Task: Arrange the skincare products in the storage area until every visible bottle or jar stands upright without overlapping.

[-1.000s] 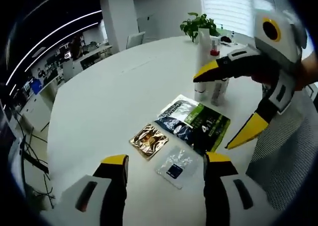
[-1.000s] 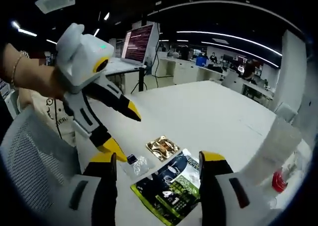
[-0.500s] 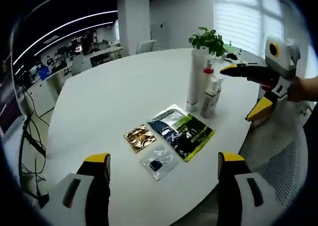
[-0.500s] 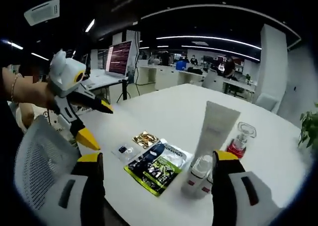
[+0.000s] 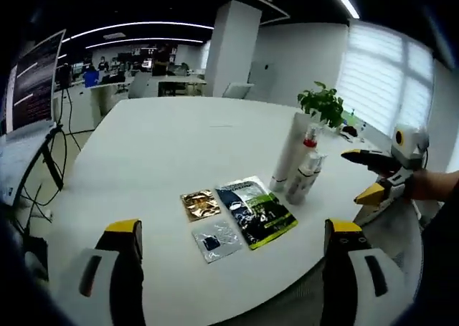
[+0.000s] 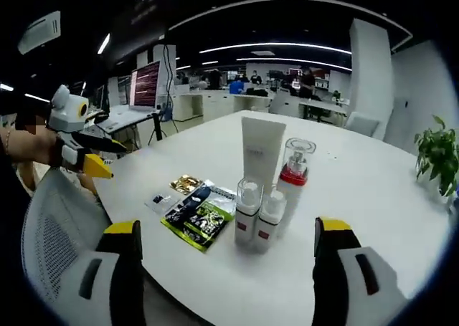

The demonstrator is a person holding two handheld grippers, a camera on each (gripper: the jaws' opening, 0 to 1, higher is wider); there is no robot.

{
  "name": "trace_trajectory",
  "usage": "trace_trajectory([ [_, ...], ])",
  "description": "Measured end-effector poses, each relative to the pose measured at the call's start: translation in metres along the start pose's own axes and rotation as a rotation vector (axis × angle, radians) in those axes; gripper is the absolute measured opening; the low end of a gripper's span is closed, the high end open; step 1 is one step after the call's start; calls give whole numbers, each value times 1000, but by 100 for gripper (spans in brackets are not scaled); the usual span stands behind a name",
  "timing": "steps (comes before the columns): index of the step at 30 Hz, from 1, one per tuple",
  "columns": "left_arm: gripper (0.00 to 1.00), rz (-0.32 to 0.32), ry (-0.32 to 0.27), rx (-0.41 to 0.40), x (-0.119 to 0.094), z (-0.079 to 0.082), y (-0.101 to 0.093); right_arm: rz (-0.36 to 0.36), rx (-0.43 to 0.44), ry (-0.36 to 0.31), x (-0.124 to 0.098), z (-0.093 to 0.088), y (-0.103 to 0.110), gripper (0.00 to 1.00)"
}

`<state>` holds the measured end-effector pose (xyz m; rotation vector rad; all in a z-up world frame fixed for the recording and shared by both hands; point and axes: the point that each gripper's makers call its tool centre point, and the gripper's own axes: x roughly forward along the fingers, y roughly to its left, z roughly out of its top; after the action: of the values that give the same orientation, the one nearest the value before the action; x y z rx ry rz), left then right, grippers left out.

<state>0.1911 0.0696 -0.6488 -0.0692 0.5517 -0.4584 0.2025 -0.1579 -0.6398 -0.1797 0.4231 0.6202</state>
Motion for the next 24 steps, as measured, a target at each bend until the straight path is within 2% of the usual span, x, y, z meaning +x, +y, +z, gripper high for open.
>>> trace_trajectory([
  [4,99,26,-23,29,-1,4,2,-6,16,-21,0,3,-3,100],
  [7,99,40,-33,12,-1,6,7,-17,10,-25,-1,3,-4,100],
  [14,99,65,-30,26,-1,3,14,-44,23,-34,-3,2,-10,100],
  [24,98,73,-22,43,-1,2,14,-29,14,-22,-1,-1,-7,100],
])
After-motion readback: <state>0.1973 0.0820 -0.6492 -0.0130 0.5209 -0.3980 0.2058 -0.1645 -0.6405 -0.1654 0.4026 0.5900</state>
